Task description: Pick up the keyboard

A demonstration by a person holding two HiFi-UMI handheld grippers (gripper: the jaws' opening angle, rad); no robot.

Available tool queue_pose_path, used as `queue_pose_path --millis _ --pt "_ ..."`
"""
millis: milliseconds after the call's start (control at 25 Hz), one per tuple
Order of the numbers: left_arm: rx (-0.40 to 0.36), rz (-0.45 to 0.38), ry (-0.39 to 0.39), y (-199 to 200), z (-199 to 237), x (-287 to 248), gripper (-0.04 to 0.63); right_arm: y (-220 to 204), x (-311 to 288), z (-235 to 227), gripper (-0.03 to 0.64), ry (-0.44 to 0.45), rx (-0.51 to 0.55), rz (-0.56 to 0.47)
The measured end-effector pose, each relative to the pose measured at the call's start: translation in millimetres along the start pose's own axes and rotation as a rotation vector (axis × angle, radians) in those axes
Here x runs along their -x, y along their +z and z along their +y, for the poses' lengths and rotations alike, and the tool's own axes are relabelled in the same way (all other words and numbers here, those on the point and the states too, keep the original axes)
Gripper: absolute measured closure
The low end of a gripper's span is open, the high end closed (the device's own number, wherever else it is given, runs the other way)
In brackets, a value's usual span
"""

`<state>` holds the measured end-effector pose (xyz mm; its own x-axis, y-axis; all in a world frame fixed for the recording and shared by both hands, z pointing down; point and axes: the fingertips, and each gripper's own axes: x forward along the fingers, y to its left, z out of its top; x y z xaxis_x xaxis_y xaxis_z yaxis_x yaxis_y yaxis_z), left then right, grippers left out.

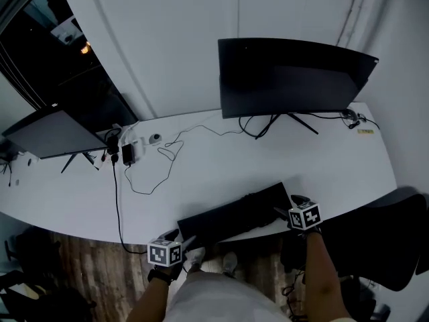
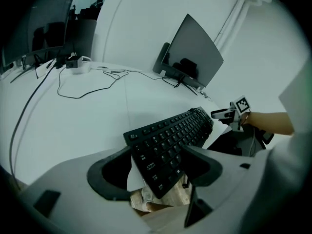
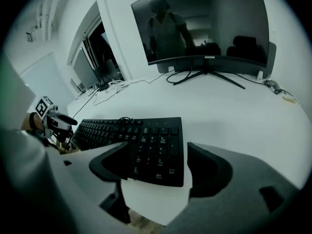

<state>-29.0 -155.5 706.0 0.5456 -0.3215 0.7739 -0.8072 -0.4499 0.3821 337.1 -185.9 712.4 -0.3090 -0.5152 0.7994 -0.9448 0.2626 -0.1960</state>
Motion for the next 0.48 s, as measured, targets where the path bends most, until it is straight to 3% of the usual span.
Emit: queue_pose_path --millis 160,480 --pt "0.028 0.017 -0.022 -3.0 0.3 -10.3 0.288 2.5 -14.4 -1.0 0.225 0.031 -0.016 0.049" --pt "0.083 0.028 0.012 -5.7 16.3 -12.4 0.275 0.9 -27.1 -1.4 0.222 0.060 -0.038 0.097"
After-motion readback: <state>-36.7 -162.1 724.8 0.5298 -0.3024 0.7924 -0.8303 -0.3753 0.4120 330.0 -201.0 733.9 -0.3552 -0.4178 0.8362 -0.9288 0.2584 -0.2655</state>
